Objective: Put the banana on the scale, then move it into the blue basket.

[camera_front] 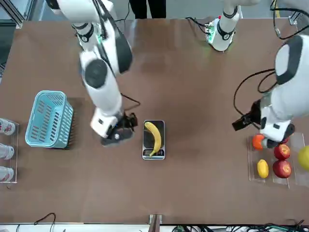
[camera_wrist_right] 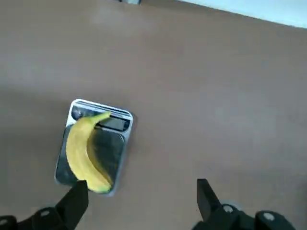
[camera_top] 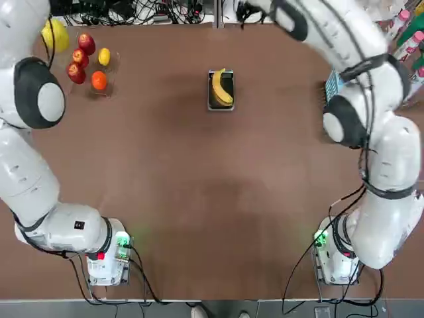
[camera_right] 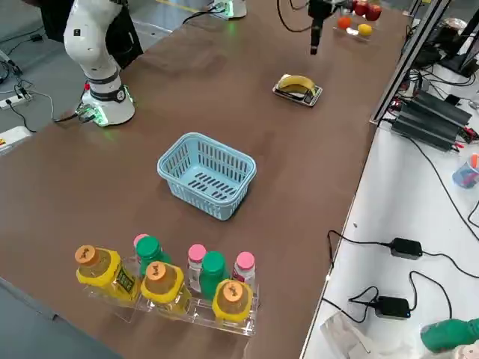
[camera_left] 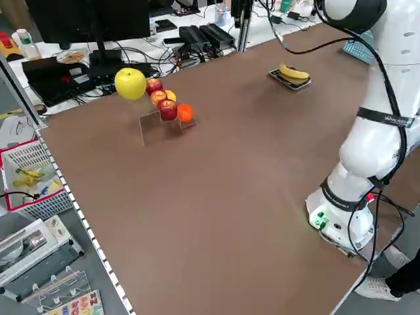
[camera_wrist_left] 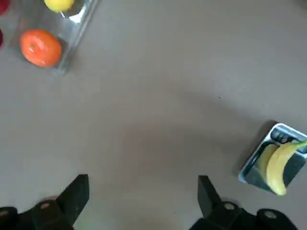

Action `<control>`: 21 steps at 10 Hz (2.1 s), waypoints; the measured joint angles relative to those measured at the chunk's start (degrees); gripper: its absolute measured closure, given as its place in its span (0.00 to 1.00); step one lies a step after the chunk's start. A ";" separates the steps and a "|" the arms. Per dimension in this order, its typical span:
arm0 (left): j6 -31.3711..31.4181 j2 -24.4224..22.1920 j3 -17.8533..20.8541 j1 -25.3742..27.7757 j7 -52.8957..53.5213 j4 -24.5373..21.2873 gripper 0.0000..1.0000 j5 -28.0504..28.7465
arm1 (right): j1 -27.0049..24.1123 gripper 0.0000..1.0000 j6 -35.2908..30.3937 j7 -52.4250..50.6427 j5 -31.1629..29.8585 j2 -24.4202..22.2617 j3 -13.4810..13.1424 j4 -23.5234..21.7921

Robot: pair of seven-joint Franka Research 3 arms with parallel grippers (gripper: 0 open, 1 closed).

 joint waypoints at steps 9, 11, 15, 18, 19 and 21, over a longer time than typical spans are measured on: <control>-4.22 -15.80 3.16 -0.91 20.83 -7.94 0.00 2.88 | 10.62 0.00 18.36 4.63 -1.39 16.23 0.78 0.27; -3.90 -15.81 3.50 -0.77 20.83 -7.94 0.00 2.88 | 10.98 0.00 22.64 4.65 -3.12 17.05 0.81 -2.54; -3.66 -15.83 3.50 -0.82 21.03 -7.89 0.00 2.87 | 11.17 0.33 23.65 6.83 -3.15 17.39 0.80 -2.84; -3.63 -15.94 3.55 -0.81 21.15 -7.85 0.00 2.87 | 9.94 0.66 22.82 8.39 -3.00 16.13 0.79 -2.47; -3.63 -15.96 3.55 -0.81 21.18 -7.84 0.00 2.87 | 8.56 0.66 19.87 8.97 -2.59 14.41 0.73 -2.10; -3.63 -15.98 3.56 -0.81 21.20 -7.80 0.00 2.87 | 1.92 0.66 14.10 6.02 -1.99 7.21 0.93 -3.37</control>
